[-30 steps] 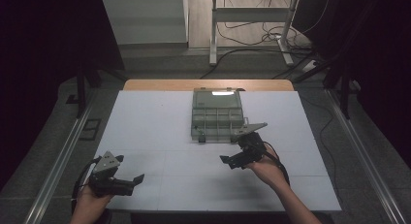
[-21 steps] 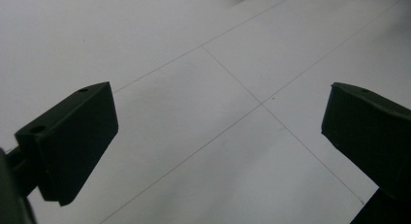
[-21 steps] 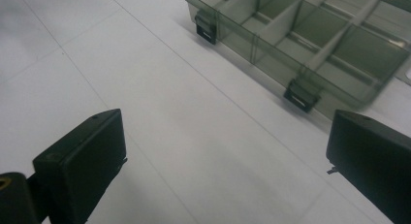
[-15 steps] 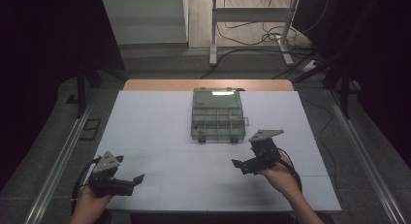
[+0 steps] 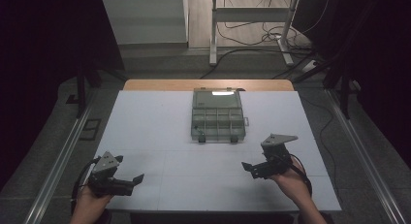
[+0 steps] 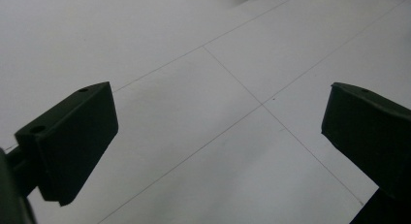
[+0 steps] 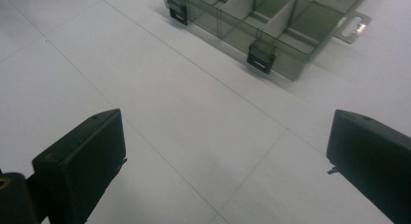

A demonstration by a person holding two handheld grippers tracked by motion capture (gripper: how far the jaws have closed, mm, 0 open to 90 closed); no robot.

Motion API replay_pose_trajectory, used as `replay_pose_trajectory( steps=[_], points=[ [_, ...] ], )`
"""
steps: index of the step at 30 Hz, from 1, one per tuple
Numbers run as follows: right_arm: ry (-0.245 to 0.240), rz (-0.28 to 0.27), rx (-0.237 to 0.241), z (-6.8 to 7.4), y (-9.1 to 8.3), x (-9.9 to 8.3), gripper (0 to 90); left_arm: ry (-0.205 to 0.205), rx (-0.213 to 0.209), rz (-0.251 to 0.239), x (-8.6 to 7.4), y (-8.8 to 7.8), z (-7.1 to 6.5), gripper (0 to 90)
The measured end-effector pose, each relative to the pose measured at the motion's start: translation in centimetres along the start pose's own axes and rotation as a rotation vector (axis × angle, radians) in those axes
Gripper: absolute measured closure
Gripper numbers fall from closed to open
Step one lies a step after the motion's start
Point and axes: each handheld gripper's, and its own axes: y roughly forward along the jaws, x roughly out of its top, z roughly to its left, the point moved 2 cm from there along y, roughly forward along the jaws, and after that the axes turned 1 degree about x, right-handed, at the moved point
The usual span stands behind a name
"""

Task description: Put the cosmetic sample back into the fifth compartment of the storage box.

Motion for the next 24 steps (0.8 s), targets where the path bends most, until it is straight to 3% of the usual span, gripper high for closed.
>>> replay_pose_trajectory(
  steps=[9, 14, 24],
  points=[
    [0.008, -0.010, -0.042, -0.9, -1.7, -1.5, 0.3, -0.009, 0.001, -0.004, 0.0, 0.0, 0.0, 0.4],
    [0.003, -0.042, -0.078, -1.1, -2.7, -2.5, 1.3, -0.013, 0.001, -0.007, 0.0, 0.0, 0.0, 0.3],
    [0.050, -0.046, -0.108, -1.7, -3.8, -4.4, 0.0, -0.014, 0.001, -0.007, -0.1, -0.1, 0.0, 0.4]
  ],
)
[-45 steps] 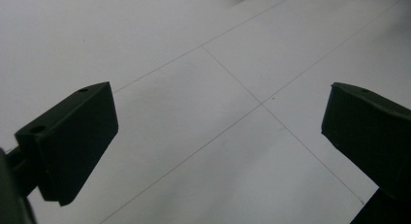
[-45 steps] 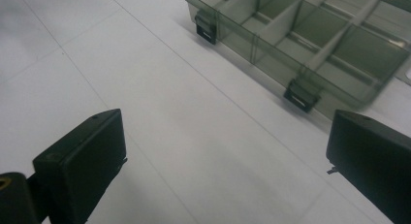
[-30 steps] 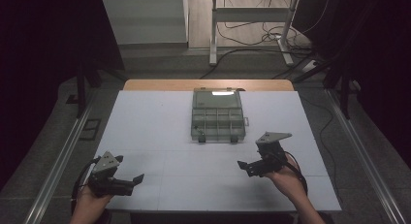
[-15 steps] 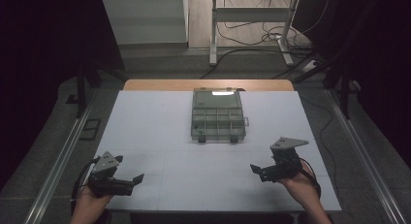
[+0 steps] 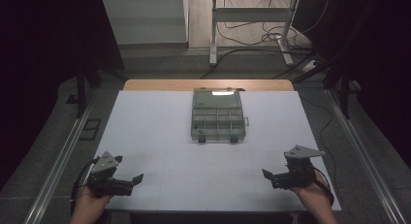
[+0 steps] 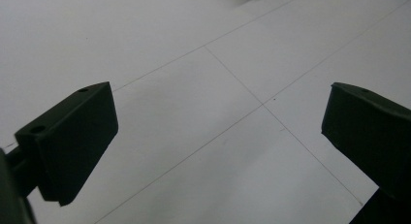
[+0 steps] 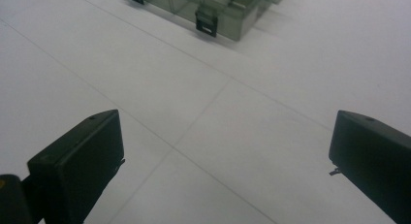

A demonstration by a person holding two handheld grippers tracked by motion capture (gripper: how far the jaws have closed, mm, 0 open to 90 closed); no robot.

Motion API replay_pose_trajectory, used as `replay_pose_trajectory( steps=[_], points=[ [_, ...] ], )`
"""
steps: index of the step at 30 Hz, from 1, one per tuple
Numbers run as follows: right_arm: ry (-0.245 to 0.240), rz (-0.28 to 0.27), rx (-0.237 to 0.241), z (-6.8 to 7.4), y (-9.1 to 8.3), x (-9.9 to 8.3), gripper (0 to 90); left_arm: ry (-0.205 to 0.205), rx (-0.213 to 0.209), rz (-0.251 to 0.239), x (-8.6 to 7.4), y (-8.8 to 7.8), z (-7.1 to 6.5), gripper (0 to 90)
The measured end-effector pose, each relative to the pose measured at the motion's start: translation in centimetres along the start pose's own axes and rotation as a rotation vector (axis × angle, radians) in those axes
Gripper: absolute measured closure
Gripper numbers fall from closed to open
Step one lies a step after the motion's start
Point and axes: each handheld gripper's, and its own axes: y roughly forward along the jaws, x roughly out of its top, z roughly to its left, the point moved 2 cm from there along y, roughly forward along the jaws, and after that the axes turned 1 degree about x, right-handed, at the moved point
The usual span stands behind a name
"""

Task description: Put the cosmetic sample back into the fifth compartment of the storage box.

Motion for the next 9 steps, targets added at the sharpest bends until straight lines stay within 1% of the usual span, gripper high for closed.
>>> replay_pose_trajectory(
  steps=[3, 6, 9],
  points=[
    [0.013, 0.009, -0.014, -0.4, -0.2, -0.7, 0.0, -0.001, 0.000, 0.000, 0.0, 0.0, 0.0, 0.4],
    [0.028, 0.014, -0.013, -0.6, -0.2, -1.3, 0.0, 0.001, 0.001, 0.001, 0.0, 0.0, 0.0, 0.4],
    [0.032, 0.023, -0.015, -0.8, -0.1, -1.6, 0.0, 0.001, 0.002, 0.000, 0.0, 0.0, 0.0, 0.4]
  ],
)
